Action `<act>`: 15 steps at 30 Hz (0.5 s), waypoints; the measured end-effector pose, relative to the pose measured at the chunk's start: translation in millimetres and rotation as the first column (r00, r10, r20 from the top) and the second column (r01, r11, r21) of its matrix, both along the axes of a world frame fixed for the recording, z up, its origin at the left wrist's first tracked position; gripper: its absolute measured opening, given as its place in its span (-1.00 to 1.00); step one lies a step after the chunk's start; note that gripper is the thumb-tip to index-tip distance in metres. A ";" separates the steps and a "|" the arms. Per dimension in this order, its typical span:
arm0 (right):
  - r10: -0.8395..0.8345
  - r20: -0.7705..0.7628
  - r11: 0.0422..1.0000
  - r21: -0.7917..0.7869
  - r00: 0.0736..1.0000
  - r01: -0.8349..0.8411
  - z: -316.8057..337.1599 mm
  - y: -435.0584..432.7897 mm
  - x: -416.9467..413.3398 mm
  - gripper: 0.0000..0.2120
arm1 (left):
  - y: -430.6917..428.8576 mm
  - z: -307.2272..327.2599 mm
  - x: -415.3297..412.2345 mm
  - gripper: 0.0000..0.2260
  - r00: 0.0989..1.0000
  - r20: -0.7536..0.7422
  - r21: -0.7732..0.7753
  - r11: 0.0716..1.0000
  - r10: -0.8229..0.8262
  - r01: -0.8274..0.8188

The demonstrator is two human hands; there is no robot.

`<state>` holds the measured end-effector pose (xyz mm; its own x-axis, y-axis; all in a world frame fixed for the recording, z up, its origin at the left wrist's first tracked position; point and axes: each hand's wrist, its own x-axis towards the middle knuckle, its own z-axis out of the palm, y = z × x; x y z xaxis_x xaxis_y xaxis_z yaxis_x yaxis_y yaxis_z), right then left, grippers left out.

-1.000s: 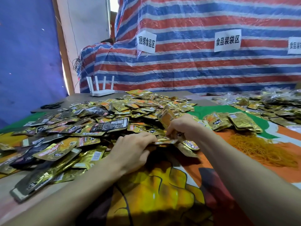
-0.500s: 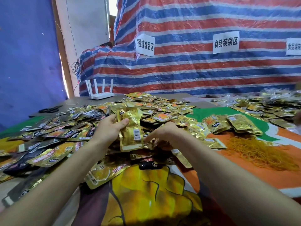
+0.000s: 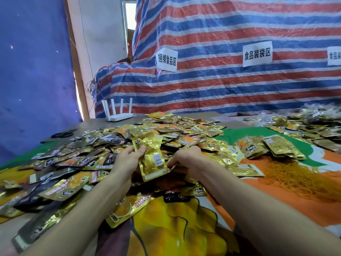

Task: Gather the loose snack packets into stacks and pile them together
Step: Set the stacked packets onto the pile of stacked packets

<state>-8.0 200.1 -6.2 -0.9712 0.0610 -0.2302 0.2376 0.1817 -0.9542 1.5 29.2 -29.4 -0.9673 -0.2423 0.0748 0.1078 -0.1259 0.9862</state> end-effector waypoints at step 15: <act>-0.240 -0.439 0.959 -0.248 0.866 0.140 42.7 57.2 4.1 -0.66 | 5.8 37.1 3.9 -0.88 0.980 -0.169 0.104 0.987 -0.104 0.123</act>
